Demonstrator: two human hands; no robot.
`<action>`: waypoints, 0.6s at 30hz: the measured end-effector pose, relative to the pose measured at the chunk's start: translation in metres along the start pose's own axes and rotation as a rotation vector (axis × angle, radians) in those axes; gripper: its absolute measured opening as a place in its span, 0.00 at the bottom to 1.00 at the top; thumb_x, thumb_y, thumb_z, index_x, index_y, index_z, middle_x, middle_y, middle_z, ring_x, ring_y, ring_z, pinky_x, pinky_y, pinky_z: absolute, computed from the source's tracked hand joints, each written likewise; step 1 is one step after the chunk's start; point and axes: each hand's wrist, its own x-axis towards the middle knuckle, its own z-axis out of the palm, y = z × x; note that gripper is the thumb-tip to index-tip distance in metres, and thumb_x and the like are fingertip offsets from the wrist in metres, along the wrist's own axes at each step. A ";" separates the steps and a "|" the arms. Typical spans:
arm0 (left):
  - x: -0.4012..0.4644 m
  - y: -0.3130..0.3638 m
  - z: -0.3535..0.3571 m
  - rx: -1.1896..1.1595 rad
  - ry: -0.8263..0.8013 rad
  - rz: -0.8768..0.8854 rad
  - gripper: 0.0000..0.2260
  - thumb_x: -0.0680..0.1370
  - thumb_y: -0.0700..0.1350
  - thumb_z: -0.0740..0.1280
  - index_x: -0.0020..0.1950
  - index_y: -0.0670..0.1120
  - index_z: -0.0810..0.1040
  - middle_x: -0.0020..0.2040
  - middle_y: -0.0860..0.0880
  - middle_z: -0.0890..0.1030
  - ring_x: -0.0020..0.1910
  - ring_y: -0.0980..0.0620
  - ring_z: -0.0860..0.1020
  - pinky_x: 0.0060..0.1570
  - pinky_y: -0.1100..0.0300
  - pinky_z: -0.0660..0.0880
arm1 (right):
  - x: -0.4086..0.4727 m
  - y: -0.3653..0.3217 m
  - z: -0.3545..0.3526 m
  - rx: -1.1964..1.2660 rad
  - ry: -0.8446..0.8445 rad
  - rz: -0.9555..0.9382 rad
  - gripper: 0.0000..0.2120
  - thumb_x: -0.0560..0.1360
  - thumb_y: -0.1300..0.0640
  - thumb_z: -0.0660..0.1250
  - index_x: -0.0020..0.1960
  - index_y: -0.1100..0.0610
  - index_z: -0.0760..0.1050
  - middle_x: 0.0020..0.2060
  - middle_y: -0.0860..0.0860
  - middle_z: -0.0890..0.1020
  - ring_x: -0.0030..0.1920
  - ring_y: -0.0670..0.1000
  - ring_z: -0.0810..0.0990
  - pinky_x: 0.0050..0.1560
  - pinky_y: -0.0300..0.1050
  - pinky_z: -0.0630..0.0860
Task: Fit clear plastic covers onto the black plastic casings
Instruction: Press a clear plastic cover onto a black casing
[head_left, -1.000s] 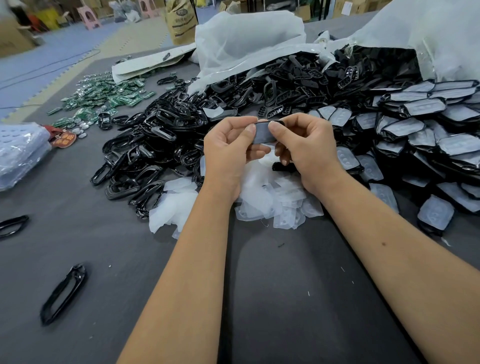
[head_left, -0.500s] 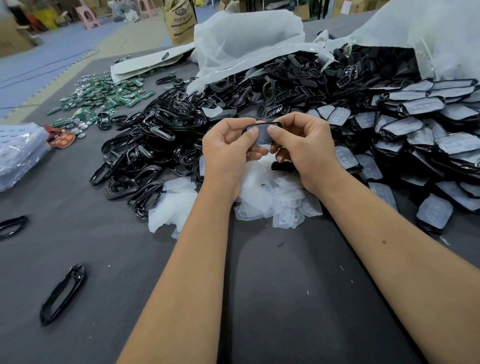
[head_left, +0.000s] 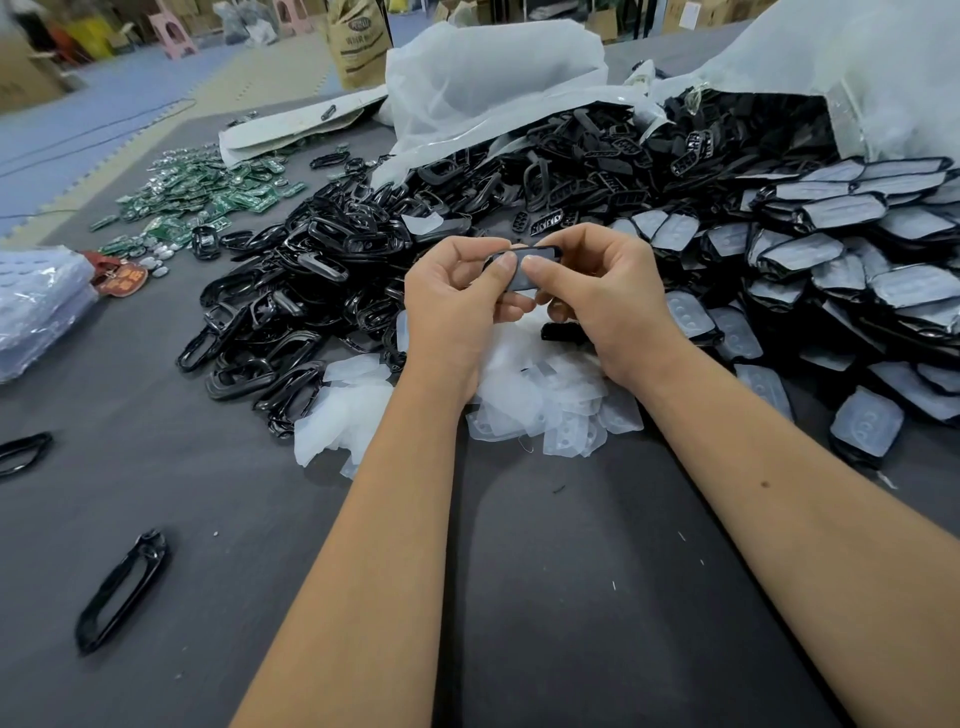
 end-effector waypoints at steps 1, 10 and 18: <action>0.000 0.000 0.000 0.003 -0.010 0.001 0.03 0.80 0.32 0.69 0.51 0.38 0.79 0.38 0.42 0.84 0.27 0.50 0.80 0.31 0.63 0.77 | 0.000 0.000 0.000 -0.009 0.005 -0.002 0.07 0.75 0.66 0.75 0.51 0.67 0.80 0.35 0.53 0.82 0.32 0.48 0.79 0.31 0.40 0.75; -0.001 -0.001 0.000 0.023 -0.030 0.021 0.06 0.78 0.30 0.70 0.50 0.40 0.79 0.37 0.44 0.85 0.27 0.50 0.80 0.30 0.63 0.77 | 0.000 0.000 0.000 0.005 0.029 0.012 0.04 0.75 0.69 0.74 0.46 0.64 0.80 0.32 0.52 0.81 0.30 0.48 0.78 0.30 0.40 0.73; 0.000 -0.003 -0.001 0.037 -0.021 0.024 0.06 0.78 0.31 0.71 0.49 0.41 0.79 0.35 0.46 0.84 0.27 0.51 0.81 0.29 0.64 0.77 | 0.001 0.001 -0.001 -0.006 0.056 0.031 0.03 0.79 0.68 0.69 0.49 0.64 0.82 0.32 0.53 0.82 0.31 0.48 0.79 0.30 0.39 0.74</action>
